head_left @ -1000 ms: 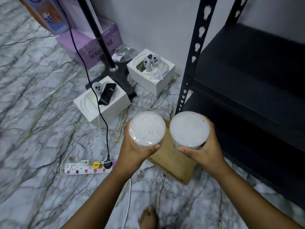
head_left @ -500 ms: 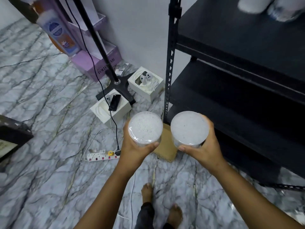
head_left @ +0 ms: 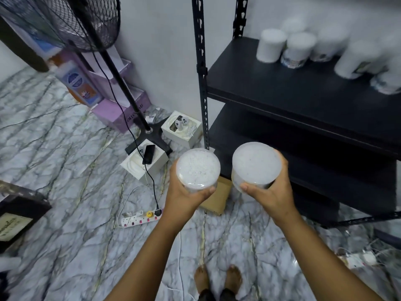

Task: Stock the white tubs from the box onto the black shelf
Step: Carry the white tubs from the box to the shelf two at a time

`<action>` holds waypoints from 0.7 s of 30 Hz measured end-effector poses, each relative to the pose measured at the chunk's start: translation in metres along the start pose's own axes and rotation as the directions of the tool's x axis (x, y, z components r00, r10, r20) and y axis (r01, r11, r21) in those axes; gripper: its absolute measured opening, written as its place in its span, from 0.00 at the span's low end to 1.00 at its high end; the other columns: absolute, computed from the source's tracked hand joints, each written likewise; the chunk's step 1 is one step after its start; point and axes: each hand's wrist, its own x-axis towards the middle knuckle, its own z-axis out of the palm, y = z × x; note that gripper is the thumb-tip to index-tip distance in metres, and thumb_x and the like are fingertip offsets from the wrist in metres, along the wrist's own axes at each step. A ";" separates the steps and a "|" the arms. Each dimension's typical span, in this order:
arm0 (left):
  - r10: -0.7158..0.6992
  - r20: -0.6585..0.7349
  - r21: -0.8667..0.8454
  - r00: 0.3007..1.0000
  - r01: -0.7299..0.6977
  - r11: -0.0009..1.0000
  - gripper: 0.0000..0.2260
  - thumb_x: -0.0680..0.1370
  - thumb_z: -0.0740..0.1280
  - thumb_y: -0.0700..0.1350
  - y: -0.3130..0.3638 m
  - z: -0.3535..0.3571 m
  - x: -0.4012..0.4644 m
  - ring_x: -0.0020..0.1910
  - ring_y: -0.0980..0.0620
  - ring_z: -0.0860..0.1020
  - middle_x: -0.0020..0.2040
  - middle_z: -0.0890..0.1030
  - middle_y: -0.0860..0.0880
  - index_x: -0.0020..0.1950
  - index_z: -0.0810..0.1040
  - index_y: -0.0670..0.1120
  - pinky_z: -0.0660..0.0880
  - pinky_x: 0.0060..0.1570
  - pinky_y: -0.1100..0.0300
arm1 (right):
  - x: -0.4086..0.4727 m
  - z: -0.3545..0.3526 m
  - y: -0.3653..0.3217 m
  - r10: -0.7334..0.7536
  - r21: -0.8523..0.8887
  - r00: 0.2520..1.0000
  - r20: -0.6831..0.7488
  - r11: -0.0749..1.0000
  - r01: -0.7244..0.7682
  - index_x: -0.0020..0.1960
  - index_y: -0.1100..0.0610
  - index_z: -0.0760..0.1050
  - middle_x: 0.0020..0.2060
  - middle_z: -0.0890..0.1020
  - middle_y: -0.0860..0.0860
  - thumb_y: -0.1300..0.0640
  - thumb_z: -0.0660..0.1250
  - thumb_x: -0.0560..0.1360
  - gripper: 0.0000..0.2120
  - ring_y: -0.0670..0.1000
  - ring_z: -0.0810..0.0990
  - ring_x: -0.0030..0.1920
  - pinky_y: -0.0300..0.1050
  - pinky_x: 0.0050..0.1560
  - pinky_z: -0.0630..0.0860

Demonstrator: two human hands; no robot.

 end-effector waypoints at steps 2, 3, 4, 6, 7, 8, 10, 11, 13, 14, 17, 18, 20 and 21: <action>0.022 0.031 0.003 0.999 -0.022 1.000 0.39 0.62 0.81 0.40 0.009 0.000 -0.001 0.56 0.73 0.72 0.60 0.72 0.60 0.64 0.63 0.57 0.71 0.47 0.77 | -0.007 -0.004 -0.013 -0.018 -0.009 0.999 -0.031 1.000 0.018 0.67 0.43 0.59 0.63 0.70 0.41 0.48 0.78 0.56 0.44 0.38 0.72 0.62 0.30 0.54 0.73; 0.025 0.047 0.006 0.999 -0.026 1.000 0.40 0.61 0.81 0.43 0.013 0.001 -0.001 0.57 0.71 0.72 0.61 0.72 0.60 0.66 0.63 0.57 0.71 0.47 0.76 | -0.010 -0.007 -0.018 -0.024 -0.012 0.999 -0.048 1.000 0.024 0.67 0.43 0.59 0.63 0.70 0.41 0.47 0.78 0.56 0.45 0.38 0.72 0.62 0.30 0.54 0.73; 0.030 0.064 0.004 0.997 -0.030 1.000 0.41 0.60 0.81 0.45 0.018 0.001 -0.002 0.58 0.70 0.72 0.61 0.73 0.60 0.67 0.63 0.56 0.72 0.48 0.76 | -0.014 -0.009 -0.023 -0.028 -0.013 0.997 -0.066 1.000 0.027 0.67 0.43 0.59 0.63 0.70 0.41 0.47 0.78 0.56 0.45 0.37 0.72 0.62 0.30 0.53 0.73; 0.061 0.103 -0.004 0.993 -0.061 0.998 0.41 0.62 0.81 0.40 0.026 0.006 -0.002 0.57 0.71 0.72 0.61 0.72 0.60 0.68 0.63 0.53 0.71 0.48 0.76 | -0.022 -0.015 -0.034 -0.034 -0.016 0.994 -0.099 0.999 0.033 0.66 0.42 0.60 0.62 0.70 0.41 0.47 0.77 0.55 0.44 0.36 0.73 0.60 0.30 0.51 0.74; 0.079 0.123 -0.007 0.989 -0.078 0.997 0.40 0.63 0.80 0.37 0.030 0.009 -0.002 0.56 0.72 0.72 0.61 0.72 0.59 0.68 0.62 0.52 0.71 0.48 0.76 | -0.025 -0.018 -0.038 -0.038 -0.017 0.992 -0.118 0.999 0.037 0.66 0.41 0.60 0.62 0.70 0.41 0.47 0.77 0.55 0.44 0.35 0.73 0.59 0.29 0.50 0.74; 0.092 0.145 -0.011 0.985 -0.091 0.996 0.39 0.64 0.79 0.35 0.033 0.013 -0.001 0.56 0.72 0.72 0.60 0.72 0.59 0.67 0.62 0.52 0.71 0.47 0.76 | -0.028 -0.021 -0.042 -0.043 -0.018 0.989 -0.139 0.999 0.041 0.65 0.40 0.60 0.62 0.70 0.40 0.48 0.77 0.55 0.43 0.35 0.73 0.59 0.29 0.48 0.74; 0.117 0.187 -0.019 0.975 -0.115 0.993 0.37 0.65 0.78 0.34 0.039 0.023 -0.001 0.55 0.73 0.72 0.60 0.71 0.59 0.64 0.63 0.55 0.72 0.47 0.76 | -0.034 -0.030 -0.049 -0.054 -0.022 0.982 -0.181 0.998 0.051 0.64 0.41 0.61 0.61 0.70 0.41 0.48 0.77 0.55 0.42 0.33 0.74 0.57 0.28 0.46 0.75; 0.124 0.208 -0.019 0.970 -0.123 0.992 0.36 0.65 0.78 0.34 0.041 0.029 0.000 0.55 0.73 0.72 0.60 0.71 0.59 0.63 0.63 0.56 0.72 0.46 0.76 | -0.037 -0.035 -0.051 -0.059 -0.029 0.978 -0.202 0.998 0.054 0.64 0.41 0.61 0.61 0.70 0.41 0.48 0.77 0.55 0.42 0.33 0.74 0.57 0.28 0.46 0.75; 0.131 0.251 -0.024 0.959 -0.129 0.991 0.36 0.65 0.79 0.36 0.047 0.042 0.001 0.56 0.71 0.73 0.61 0.72 0.59 0.63 0.64 0.58 0.73 0.46 0.75 | -0.041 -0.048 -0.055 -0.062 -0.047 0.969 -0.239 0.998 0.052 0.63 0.39 0.61 0.61 0.70 0.41 0.48 0.77 0.55 0.41 0.33 0.74 0.57 0.28 0.45 0.75; 0.136 0.275 -0.028 0.952 -0.134 0.991 0.37 0.64 0.79 0.38 0.050 0.050 0.001 0.57 0.70 0.73 0.61 0.72 0.59 0.63 0.63 0.59 0.73 0.47 0.75 | -0.042 -0.056 -0.057 -0.060 -0.053 0.965 -0.256 0.997 0.048 0.63 0.38 0.61 0.61 0.70 0.41 0.48 0.77 0.55 0.41 0.34 0.74 0.57 0.29 0.46 0.75; 0.152 0.329 -0.033 0.932 -0.149 0.988 0.39 0.65 0.79 0.39 0.062 0.080 0.004 0.58 0.69 0.72 0.62 0.71 0.59 0.68 0.62 0.57 0.73 0.47 0.74 | -0.042 -0.085 -0.058 -0.068 -0.067 0.951 -0.302 0.997 0.050 0.63 0.37 0.61 0.61 0.70 0.41 0.49 0.78 0.56 0.42 0.36 0.74 0.58 0.30 0.46 0.76; 0.153 0.344 -0.039 0.926 -0.149 0.988 0.39 0.66 0.79 0.38 0.066 0.091 0.006 0.58 0.69 0.72 0.62 0.71 0.58 0.69 0.61 0.54 0.73 0.47 0.74 | -0.040 -0.095 -0.059 -0.071 -0.073 0.947 -0.314 0.996 0.050 0.64 0.38 0.61 0.62 0.70 0.42 0.50 0.79 0.56 0.42 0.35 0.74 0.58 0.29 0.46 0.75; 0.151 0.369 -0.050 0.917 -0.142 0.989 0.39 0.67 0.78 0.39 0.073 0.115 0.009 0.58 0.68 0.73 0.63 0.71 0.57 0.71 0.60 0.52 0.73 0.47 0.74 | -0.035 -0.117 -0.061 -0.076 -0.088 0.940 -0.332 0.995 0.050 0.64 0.38 0.61 0.62 0.70 0.42 0.49 0.78 0.55 0.43 0.34 0.73 0.57 0.28 0.46 0.75; 0.150 0.378 -0.053 0.914 -0.140 0.989 0.39 0.67 0.78 0.39 0.077 0.127 0.010 0.58 0.68 0.73 0.63 0.71 0.58 0.71 0.60 0.52 0.73 0.47 0.74 | -0.033 -0.129 -0.061 -0.080 -0.095 0.936 -0.342 0.994 0.051 0.63 0.38 0.61 0.61 0.70 0.41 0.48 0.78 0.55 0.42 0.33 0.73 0.57 0.27 0.46 0.74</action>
